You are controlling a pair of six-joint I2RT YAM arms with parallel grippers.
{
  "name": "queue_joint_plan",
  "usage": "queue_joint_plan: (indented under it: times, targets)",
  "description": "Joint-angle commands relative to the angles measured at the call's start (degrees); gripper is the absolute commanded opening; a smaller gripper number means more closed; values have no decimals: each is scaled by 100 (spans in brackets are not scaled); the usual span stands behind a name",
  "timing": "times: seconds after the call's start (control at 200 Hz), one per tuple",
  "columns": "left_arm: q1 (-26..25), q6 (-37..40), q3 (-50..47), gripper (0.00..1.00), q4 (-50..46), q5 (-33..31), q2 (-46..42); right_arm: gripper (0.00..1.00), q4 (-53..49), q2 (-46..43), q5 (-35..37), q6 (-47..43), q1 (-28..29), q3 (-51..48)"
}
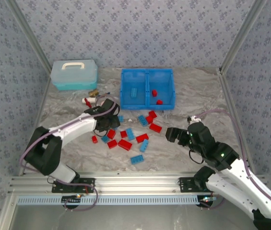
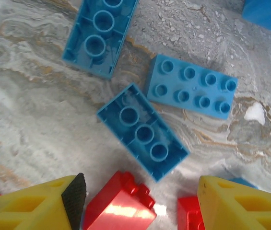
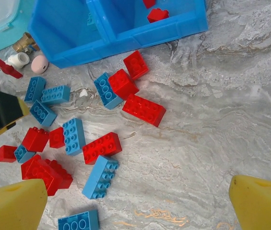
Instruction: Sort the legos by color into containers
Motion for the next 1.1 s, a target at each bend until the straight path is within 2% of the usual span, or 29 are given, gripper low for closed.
queue_joint_plan:
  times: [0.0,0.365,0.525,0.71,0.869,1.094]
  targets:
    - [106,-259,258,64,58,189,364,100,-137,-39,246,103,80,68]
    - [118,-127,55,68,656,319,862,100,-151,-46,375,160,205,-18]
    - [134,-204,22,63,530,222,1048,100,-98,-31,402,165,221,-4]
    - [152,-261,-92,52,490,183,1063,100,-124,-4,411,156,222,7]
    - [148,-243,-96,41,253,50,755,100,-98,13,428,168,237,18]
    - [148,-61,134,35,-345,-324,-528,100,-80,91,454,138,265,103]
